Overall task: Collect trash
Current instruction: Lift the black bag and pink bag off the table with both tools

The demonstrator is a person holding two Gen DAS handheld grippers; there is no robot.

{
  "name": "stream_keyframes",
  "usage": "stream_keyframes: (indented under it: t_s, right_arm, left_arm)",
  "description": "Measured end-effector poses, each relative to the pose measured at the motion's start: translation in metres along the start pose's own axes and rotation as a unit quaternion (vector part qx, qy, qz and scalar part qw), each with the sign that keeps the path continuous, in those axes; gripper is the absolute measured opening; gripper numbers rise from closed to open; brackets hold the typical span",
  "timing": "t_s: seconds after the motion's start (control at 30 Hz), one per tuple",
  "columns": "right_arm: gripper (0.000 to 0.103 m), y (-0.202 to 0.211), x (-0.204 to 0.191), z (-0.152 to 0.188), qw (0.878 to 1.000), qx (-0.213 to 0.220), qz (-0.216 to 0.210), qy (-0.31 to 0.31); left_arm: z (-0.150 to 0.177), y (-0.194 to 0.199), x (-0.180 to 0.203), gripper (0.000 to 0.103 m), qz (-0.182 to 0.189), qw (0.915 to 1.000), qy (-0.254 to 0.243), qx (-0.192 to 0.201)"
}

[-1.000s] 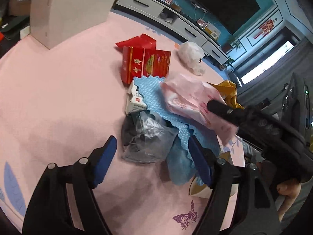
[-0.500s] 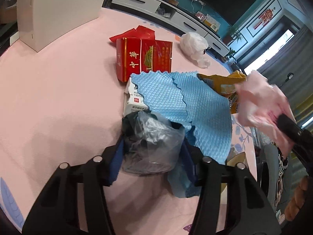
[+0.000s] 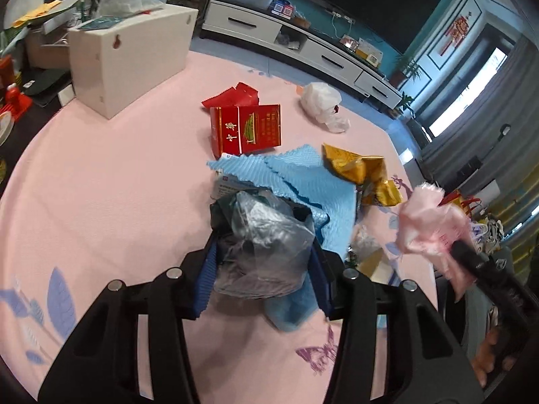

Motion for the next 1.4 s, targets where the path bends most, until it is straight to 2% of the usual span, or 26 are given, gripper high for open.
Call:
stream_keyframes:
  t_s: [0.13, 0.3, 0.4, 0.53, 0.63, 0.7, 0.8, 0.87, 0.93, 1.0, 1.13, 1.4]
  right_arm:
    - [0.032, 0.003, 0.006, 0.009, 1.0, -0.003, -0.003, -0.008]
    - [0.032, 0.011, 0.004, 0.012, 1.0, 0.005, -0.005, 0.0]
    - [0.033, 0.015, 0.003, 0.013, 1.0, 0.01, -0.004, 0.005]
    - [0.033, 0.019, 0.002, 0.014, 1.0, 0.014, -0.004, 0.008]
    - [0.033, 0.021, 0.001, 0.015, 1.0, 0.019, -0.003, 0.014]
    - [0.033, 0.022, 0.001, 0.016, 1.0, 0.019, -0.002, 0.017]
    - [0.033, 0.019, -0.001, 0.018, 1.0, 0.016, 0.0, 0.021]
    - [0.033, 0.017, -0.002, 0.021, 1.0, 0.012, 0.001, 0.024]
    - [0.033, 0.016, -0.004, 0.022, 1.0, 0.011, 0.0, 0.027]
    - [0.033, 0.015, -0.006, 0.023, 0.999, 0.012, 0.003, 0.032]
    - [0.034, 0.013, -0.009, 0.028, 0.999, 0.008, 0.006, 0.044]
    - [0.034, 0.012, -0.008, 0.038, 0.998, 0.003, 0.011, 0.061]
  left_arm:
    - [0.013, 0.016, 0.006, 0.05, 0.004, 0.9999, 0.013, 0.005]
    - [0.035, 0.032, 0.02, 0.053, -0.004, 1.0, 0.002, -0.002]
    - [0.044, 0.038, 0.023, 0.054, 0.01, 0.9998, 0.01, -0.012]
    - [0.045, 0.048, 0.026, 0.057, 0.012, 0.9999, -0.003, -0.01]
    - [0.044, 0.053, 0.022, 0.058, 0.019, 0.9997, 0.005, -0.011]
    - [0.045, 0.052, 0.018, 0.064, 0.023, 0.9995, 0.013, -0.019]
    - [0.045, 0.05, 0.009, 0.066, 0.001, 0.9997, 0.01, -0.022]
    - [0.048, 0.043, 0.001, 0.065, -0.025, 0.9992, -0.001, -0.032]
    - [0.054, 0.034, -0.008, 0.063, -0.034, 0.9979, 0.008, -0.054]
    - [0.061, 0.028, -0.015, 0.065, -0.03, 0.9963, 0.028, -0.075]
    - [0.067, 0.031, -0.018, 0.077, -0.005, 0.9957, 0.045, -0.081]
    - [0.095, 0.016, -0.028, 0.079, -0.013, 0.9907, 0.043, -0.128]
Point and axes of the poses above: each gripper's, at about its wrist camera, not at the fingertips, and y roughly against the way its jaws point, x to its right, z to its underside, the point moved 9 cm from there along -y, roughly the way its jaws point, and after that the axes turned 13 degrees about z, right-handed, at the moved point
